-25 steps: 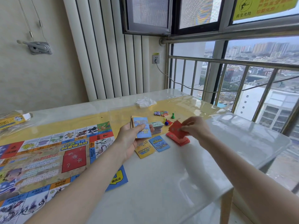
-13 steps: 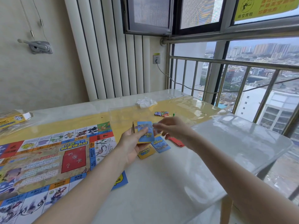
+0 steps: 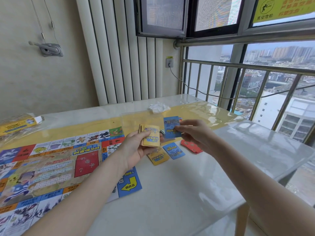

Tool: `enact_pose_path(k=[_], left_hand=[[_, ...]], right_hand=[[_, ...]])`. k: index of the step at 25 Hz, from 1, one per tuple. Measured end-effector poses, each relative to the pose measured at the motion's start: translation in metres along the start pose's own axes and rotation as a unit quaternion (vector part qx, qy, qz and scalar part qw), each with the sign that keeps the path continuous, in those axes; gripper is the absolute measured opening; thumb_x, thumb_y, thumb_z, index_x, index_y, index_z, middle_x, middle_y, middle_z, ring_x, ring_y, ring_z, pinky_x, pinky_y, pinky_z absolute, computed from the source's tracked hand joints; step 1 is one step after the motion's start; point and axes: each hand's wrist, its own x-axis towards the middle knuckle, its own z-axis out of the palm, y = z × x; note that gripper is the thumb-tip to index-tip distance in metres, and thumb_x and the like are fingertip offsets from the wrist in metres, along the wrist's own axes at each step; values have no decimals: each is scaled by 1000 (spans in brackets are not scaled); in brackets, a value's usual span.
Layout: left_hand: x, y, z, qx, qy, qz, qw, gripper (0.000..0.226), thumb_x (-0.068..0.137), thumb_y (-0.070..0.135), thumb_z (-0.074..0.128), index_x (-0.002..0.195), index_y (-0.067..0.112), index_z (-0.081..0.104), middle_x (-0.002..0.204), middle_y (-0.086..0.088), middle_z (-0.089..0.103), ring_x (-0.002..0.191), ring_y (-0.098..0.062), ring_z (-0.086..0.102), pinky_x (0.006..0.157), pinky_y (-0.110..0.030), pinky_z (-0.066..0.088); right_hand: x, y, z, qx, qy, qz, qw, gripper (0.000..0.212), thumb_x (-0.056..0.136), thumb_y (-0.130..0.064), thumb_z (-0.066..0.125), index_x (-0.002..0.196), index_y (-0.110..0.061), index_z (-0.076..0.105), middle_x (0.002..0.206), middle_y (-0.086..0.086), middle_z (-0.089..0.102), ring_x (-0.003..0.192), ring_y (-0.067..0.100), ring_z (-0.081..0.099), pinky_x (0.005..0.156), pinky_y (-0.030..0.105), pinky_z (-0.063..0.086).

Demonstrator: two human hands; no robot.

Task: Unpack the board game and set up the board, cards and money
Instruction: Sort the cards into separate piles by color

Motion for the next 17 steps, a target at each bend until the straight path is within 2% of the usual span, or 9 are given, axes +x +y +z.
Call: enact_pose_path(k=[2, 4, 5, 7, 9, 11, 14, 16, 17], left_hand=[[0, -1, 0, -2, 11, -10, 1000, 24, 94, 4, 45, 115, -3, 53, 82, -17, 72, 66, -22, 72, 59, -30, 57], [0, -3, 1, -6, 22, -15, 1000, 17, 94, 3, 45, 108, 0, 53, 71, -14, 72, 60, -21, 71, 56, -31, 57], [1, -4, 2, -5, 24, -16, 1000, 14, 95, 3, 45, 106, 0, 53, 68, -13, 71, 58, -21, 71, 55, -31, 57], [3, -5, -1, -1, 29, -13, 999, 13, 95, 3, 46, 104, 2, 54, 69, -13, 72, 60, -21, 71, 55, -30, 57], [4, -7, -3, 0, 40, -10, 999, 8, 94, 3, 48, 96, 4, 55, 68, -13, 71, 59, -21, 71, 55, -30, 57], [4, -10, -4, 2, 48, -9, 999, 7, 93, 2, 50, 91, 7, 54, 63, -12, 71, 55, -19, 70, 53, -29, 56], [4, -13, -5, 13, 70, -5, 997, 9, 90, 1, 54, 88, 10, 55, 66, -9, 69, 52, -16, 68, 48, -25, 55], [5, -15, -4, 26, 80, 1, 996, 11, 89, 1, 56, 87, 12, 56, 77, -9, 66, 60, -17, 66, 47, -24, 54], [5, -16, -3, 28, 81, 4, 996, 11, 89, 1, 56, 87, 12, 56, 80, -9, 65, 62, -17, 65, 46, -23, 54]], right_hand=[[-2, 2, -3, 16, -26, 15, 999, 5, 84, -5, 63, 86, -1, 63, 73, 12, 57, 53, 11, 39, 48, 19, 38], [0, 5, -5, 6, -19, 25, 999, 5, 82, -4, 65, 87, -2, 63, 72, 12, 55, 53, 12, 40, 49, 20, 40], [3, 8, -7, -20, -12, 28, 999, 9, 80, -2, 67, 89, -3, 62, 71, 12, 54, 53, 13, 43, 47, 19, 41], [7, 13, -8, -153, -8, 14, 988, 16, 78, -3, 69, 91, -7, 60, 69, 10, 55, 53, 15, 48, 46, 20, 43], [9, 20, -4, -303, -24, -16, 953, 15, 78, -7, 69, 88, -13, 58, 69, 7, 58, 54, 15, 51, 48, 21, 41], [10, 28, 2, -405, -29, -55, 912, 15, 78, -11, 69, 89, -15, 60, 79, 6, 62, 64, 16, 53, 53, 20, 41], [11, 34, 4, -496, -27, -87, 864, 21, 80, -17, 68, 99, -12, 61, 97, 7, 60, 81, 17, 49, 66, 25, 39], [11, 33, 4, -543, -24, -107, 833, 21, 81, -19, 68, 100, -11, 62, 96, 4, 55, 83, 14, 44, 67, 24, 34], [10, 30, 6, -535, -14, -120, 836, 19, 82, -19, 67, 98, -10, 63, 93, 4, 56, 81, 14, 45, 65, 23, 34]])
